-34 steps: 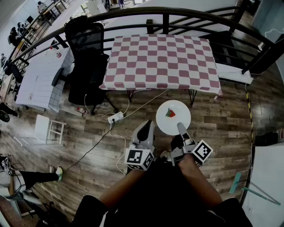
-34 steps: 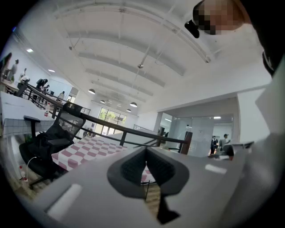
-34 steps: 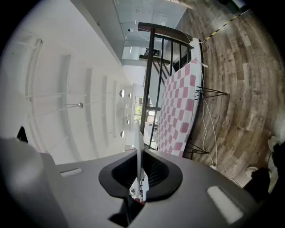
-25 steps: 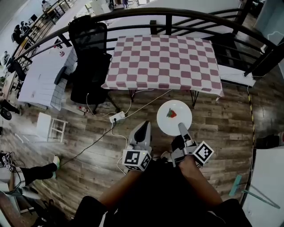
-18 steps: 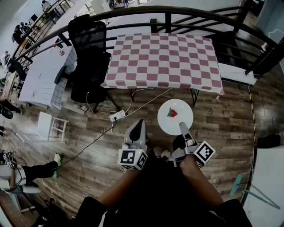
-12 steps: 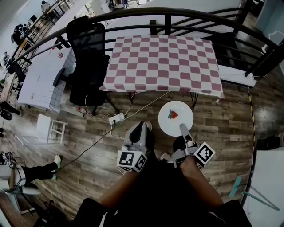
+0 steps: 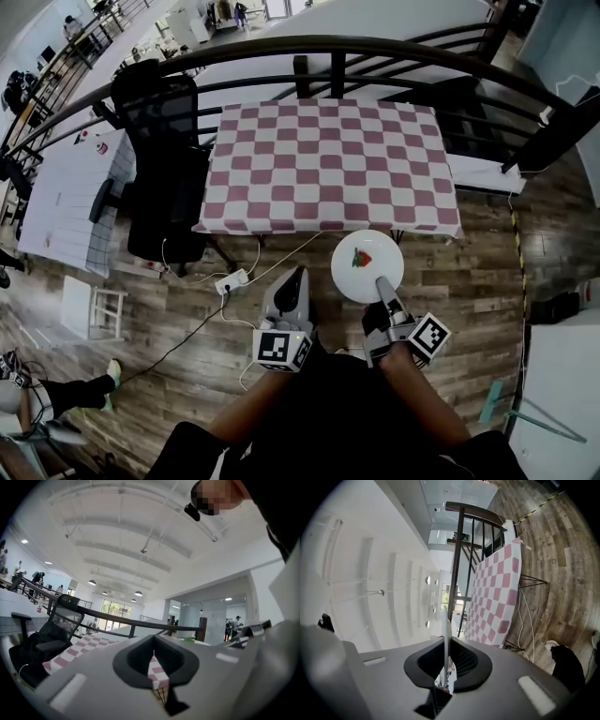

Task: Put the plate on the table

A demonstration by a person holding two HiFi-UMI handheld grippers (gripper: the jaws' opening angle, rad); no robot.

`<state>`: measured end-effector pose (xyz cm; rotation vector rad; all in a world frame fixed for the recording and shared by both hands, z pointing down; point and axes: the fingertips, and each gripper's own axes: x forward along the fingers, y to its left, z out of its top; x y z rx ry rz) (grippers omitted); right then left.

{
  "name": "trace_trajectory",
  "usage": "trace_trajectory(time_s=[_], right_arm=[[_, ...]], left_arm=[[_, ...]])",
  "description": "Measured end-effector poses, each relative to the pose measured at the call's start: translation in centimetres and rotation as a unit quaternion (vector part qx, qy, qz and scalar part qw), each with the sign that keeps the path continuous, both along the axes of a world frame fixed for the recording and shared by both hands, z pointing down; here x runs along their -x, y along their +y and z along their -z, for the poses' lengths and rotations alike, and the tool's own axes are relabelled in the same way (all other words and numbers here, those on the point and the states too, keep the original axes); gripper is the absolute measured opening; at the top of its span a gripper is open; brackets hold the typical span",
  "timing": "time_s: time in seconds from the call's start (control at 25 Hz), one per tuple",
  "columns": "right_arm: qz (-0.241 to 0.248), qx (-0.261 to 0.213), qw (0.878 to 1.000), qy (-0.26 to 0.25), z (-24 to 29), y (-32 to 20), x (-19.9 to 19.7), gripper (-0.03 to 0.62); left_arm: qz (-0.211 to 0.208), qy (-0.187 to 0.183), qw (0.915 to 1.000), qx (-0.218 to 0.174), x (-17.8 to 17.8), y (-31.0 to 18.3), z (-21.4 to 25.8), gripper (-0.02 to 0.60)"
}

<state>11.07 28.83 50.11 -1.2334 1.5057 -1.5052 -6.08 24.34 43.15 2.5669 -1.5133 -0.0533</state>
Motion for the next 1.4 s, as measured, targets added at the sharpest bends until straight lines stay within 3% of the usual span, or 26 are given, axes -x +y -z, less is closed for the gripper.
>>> trace_trajectory(time_s=[0.24, 0.72, 0.88, 1.4], right_arm=[[-0.011, 0.008, 1.0, 0.001, 0.3, -7.3, 0.3, 0.015], [-0.051, -0.012, 0.998, -0.018, 1.2, -20.9, 3.0, 0.015], [-0.043, -0.013, 0.999, -0.019, 0.8, -23.8, 4.9, 0.015], [-0.046, 0.026, 0.999, 0.003, -3.2, -30.7, 2.9, 0.015]], left_arm=[[-0.025, 0.001, 0.9997, 0.008, -0.8, -7.1, 0.4, 0.008], [-0.07, -0.005, 0.9976, 0.0, 1.8, -21.5, 1.1, 0.008], [-0.085, -0.004, 0.9958, -0.033, 2.5, -24.3, 3.2, 0.008], [-0.075, -0.006, 0.9972, 0.002, 2.3, -30.4, -0.5, 0.008]])
